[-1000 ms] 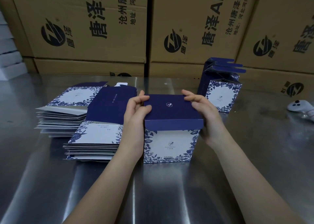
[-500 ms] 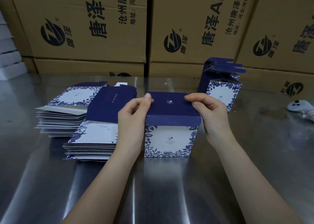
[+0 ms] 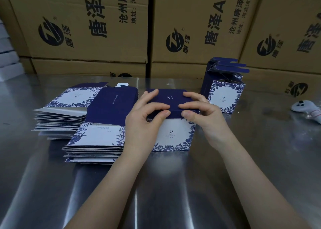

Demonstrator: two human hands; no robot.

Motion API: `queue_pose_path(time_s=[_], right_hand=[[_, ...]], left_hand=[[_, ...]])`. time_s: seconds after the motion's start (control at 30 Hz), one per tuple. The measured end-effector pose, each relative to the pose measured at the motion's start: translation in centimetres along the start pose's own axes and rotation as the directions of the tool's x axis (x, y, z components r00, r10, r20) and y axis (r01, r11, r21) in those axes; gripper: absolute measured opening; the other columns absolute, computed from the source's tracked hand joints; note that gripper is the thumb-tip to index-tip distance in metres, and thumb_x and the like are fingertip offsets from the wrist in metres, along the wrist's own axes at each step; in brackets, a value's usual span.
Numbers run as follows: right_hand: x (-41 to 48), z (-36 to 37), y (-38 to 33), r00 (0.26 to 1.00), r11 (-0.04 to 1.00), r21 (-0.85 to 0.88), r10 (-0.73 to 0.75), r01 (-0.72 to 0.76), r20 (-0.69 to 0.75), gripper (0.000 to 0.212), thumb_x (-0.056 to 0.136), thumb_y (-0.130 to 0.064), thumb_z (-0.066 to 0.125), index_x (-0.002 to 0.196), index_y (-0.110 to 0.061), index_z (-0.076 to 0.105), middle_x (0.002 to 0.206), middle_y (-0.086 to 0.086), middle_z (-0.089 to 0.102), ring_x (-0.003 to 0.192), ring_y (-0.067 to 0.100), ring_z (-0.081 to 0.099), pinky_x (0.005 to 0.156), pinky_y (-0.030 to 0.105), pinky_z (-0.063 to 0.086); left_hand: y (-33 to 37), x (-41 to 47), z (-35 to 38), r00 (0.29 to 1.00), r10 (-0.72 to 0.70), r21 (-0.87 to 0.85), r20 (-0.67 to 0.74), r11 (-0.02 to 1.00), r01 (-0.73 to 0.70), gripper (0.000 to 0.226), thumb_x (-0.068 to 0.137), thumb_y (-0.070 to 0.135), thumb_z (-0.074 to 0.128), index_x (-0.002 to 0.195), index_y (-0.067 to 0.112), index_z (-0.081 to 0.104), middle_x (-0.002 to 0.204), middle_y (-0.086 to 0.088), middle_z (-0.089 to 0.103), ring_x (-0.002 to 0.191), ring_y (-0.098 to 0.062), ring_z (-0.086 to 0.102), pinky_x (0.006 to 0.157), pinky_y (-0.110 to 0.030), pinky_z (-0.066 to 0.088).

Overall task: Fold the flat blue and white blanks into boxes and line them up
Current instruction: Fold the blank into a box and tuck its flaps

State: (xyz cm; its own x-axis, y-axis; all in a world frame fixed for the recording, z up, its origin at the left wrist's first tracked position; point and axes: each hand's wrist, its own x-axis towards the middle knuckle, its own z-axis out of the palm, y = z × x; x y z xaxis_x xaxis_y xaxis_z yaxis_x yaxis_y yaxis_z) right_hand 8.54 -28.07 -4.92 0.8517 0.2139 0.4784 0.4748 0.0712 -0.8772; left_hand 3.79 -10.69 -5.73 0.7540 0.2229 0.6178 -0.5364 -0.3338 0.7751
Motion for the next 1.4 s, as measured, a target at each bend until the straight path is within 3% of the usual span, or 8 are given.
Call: queue_pose_path(time_s=[0.2,0.4,0.53,0.63,0.83,1.03,1.2,1.4], right_hand=[[-0.1,0.5,0.2,0.998,1.0,0.008,0.003,-0.003,-0.06,0.018,0.065,-0.018,0.074,0.083,-0.017,0.075,0.132,0.005,0.056,0.113,0.015,0.057,0.083,0.029,0.049],[-0.1,0.6,0.5,0.998,0.999,0.034,-0.018,0.02,-0.058,0.014,0.068,-0.019,0.074,0.081,-0.022,0.077,0.129,0.003,0.059,0.118,0.014,0.057,0.093,0.035,0.051],[-0.1,0.0,0.6,1.0,0.983,0.18,0.016,-0.02,0.022,0.013,0.072,-0.016,0.072,0.081,-0.022,0.078,0.131,-0.001,0.059,0.127,0.018,0.052,0.091,0.033,0.05],[0.0,-0.2,0.6,0.998,0.961,0.271,0.048,-0.055,0.031,0.011,0.072,-0.013,0.07,0.078,-0.017,0.078,0.131,0.0,0.06,0.128,0.021,0.051,0.093,0.032,0.05],[-0.1,-0.1,0.4,0.999,0.967,0.249,0.046,-0.044,-0.002,0.01,0.07,-0.015,0.07,0.076,-0.014,0.078,0.128,0.003,0.061,0.126,0.021,0.053,0.097,0.035,0.049],[-0.1,-0.3,0.3,0.995,0.939,0.33,0.085,-0.095,0.044,0.012,0.063,-0.016,0.074,0.075,-0.015,0.078,0.131,0.0,0.061,0.127,0.02,0.053,0.1,0.034,0.048],[-0.1,-0.2,0.2,0.997,0.955,0.286,0.076,-0.074,0.005,0.01,0.07,-0.009,0.069,0.071,-0.015,0.077,0.127,0.002,0.063,0.125,0.022,0.054,0.091,0.029,0.05],[-0.2,0.7,-0.1,1.0,1.0,0.026,0.013,-0.013,0.005,0.015,0.065,-0.02,0.081,0.079,-0.025,0.075,0.128,-0.001,0.053,0.124,0.012,0.051,0.101,0.033,0.046]], left_hand=[[-0.3,0.2,0.2,0.999,0.054,0.039,0.0,0.998,-0.054,0.018,0.086,0.008,0.073,0.09,0.025,0.073,0.11,0.023,0.063,0.133,-0.008,0.046,0.11,-0.022,0.034],[-0.1,0.2,0.4,0.999,0.039,0.022,-0.014,0.999,-0.039,0.027,0.086,0.009,0.074,0.085,0.036,0.069,0.101,0.031,0.064,0.132,-0.004,0.047,0.107,-0.019,0.036],[-0.5,-0.1,0.1,0.998,-0.053,-0.152,-0.017,0.987,0.05,0.025,0.086,0.009,0.073,0.09,0.034,0.071,0.112,0.026,0.067,0.131,0.008,0.044,0.096,-0.008,0.039],[-0.7,-0.2,0.0,0.993,-0.12,-0.316,-0.018,0.942,0.108,0.025,0.086,0.003,0.072,0.086,0.028,0.072,0.111,0.025,0.069,0.13,0.006,0.048,0.1,-0.011,0.041],[-0.8,0.0,0.2,0.983,-0.182,-0.463,-0.024,0.873,0.151,0.036,0.085,-0.001,0.071,0.076,0.034,0.079,0.109,0.024,0.072,0.128,0.004,0.051,0.1,-0.01,0.043],[-0.9,-0.2,0.2,0.985,-0.167,-0.472,-0.029,0.871,0.134,0.035,0.091,0.008,0.066,0.087,0.04,0.079,0.119,0.022,0.069,0.131,0.003,0.049,0.107,-0.012,0.039],[-0.8,-0.2,0.4,0.985,-0.167,-0.446,-0.051,0.886,0.127,0.037,0.092,0.005,0.065,0.083,0.038,0.079,0.116,0.021,0.07,0.13,0.004,0.05,0.101,-0.011,0.042],[-0.4,-0.5,0.5,0.995,-0.099,-0.224,-0.004,0.97,0.096,0.027,0.084,0.012,0.076,0.086,0.039,0.076,0.121,0.021,0.065,0.133,0.01,0.04,0.104,-0.009,0.034]])
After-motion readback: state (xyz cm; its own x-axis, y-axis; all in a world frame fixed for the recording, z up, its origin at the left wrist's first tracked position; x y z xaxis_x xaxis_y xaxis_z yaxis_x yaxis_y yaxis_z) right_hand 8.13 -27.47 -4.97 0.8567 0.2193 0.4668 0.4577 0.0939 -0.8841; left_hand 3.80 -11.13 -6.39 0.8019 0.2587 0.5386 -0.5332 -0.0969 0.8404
